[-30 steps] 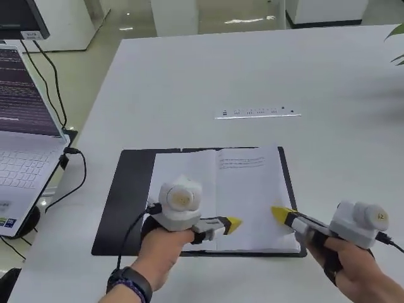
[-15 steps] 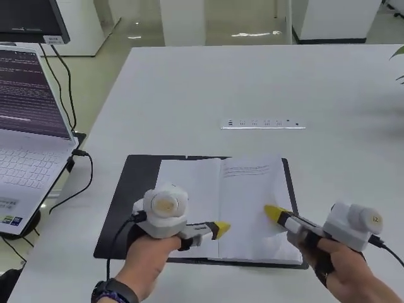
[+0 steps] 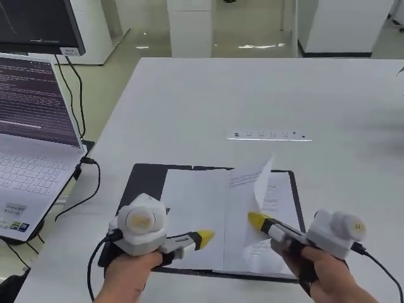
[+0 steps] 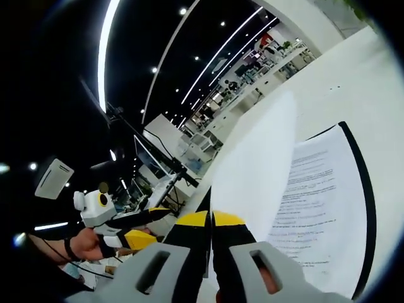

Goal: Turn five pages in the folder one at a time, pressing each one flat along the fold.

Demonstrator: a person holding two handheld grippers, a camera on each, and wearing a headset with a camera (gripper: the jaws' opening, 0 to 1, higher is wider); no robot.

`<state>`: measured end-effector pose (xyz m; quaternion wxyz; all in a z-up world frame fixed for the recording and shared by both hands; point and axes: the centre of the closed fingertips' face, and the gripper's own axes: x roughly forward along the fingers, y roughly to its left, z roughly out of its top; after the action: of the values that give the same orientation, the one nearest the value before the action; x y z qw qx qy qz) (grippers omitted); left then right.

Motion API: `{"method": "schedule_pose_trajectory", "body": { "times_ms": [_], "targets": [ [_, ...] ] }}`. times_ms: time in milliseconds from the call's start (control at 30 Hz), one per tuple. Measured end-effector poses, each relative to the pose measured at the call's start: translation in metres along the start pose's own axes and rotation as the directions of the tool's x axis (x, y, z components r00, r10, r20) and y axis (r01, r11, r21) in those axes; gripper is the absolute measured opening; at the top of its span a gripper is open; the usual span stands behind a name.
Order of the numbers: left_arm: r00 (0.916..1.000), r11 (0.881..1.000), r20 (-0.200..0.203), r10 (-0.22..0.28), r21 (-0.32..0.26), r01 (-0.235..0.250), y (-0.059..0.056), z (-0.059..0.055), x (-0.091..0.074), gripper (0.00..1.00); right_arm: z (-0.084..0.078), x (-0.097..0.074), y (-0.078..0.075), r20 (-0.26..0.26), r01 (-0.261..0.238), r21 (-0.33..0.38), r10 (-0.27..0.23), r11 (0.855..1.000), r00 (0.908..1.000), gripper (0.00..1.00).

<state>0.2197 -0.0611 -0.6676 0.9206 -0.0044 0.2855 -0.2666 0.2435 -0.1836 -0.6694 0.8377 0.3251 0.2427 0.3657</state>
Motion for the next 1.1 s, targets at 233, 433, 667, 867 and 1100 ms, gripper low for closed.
{"method": "schedule_pose_trajectory", "body": {
  "times_ms": [233, 433, 667, 867, 1100],
  "targets": [
    [0.9983, 0.998, 0.016, 0.055, -0.036, -0.055, 0.024, -0.004, -0.02, 0.71, -0.004, 0.026, 0.019, -0.021, -0.041, 0.001, 0.041, 0.999, 0.9989, 0.0],
    [0.9945, 0.993, 0.042, 0.096, -0.078, -0.093, 0.042, -0.004, -0.037, 0.71, -0.011, 0.05, 0.031, -0.042, -0.069, 0.005, 0.069, 0.998, 0.9967, 0.0],
    [0.9922, 0.99, 0.032, 0.12, -0.081, -0.117, 0.053, -0.016, -0.052, 0.73, -0.021, 0.077, 0.047, -0.066, -0.097, 0.016, 0.098, 0.995, 0.993, 0.0],
    [0.9892, 0.987, 0.025, 0.144, -0.076, -0.142, 0.071, -0.022, -0.066, 0.73, -0.036, 0.099, 0.057, -0.109, -0.115, 0.027, 0.117, 0.993, 0.9871, 0.0],
    [0.9844, 0.98, 0.034, 0.173, -0.109, -0.168, 0.09, -0.027, -0.077, 0.73, -0.064, 0.122, 0.062, -0.157, -0.106, 0.053, 0.113, 0.993, 0.981, 0.0]
  ]
}}
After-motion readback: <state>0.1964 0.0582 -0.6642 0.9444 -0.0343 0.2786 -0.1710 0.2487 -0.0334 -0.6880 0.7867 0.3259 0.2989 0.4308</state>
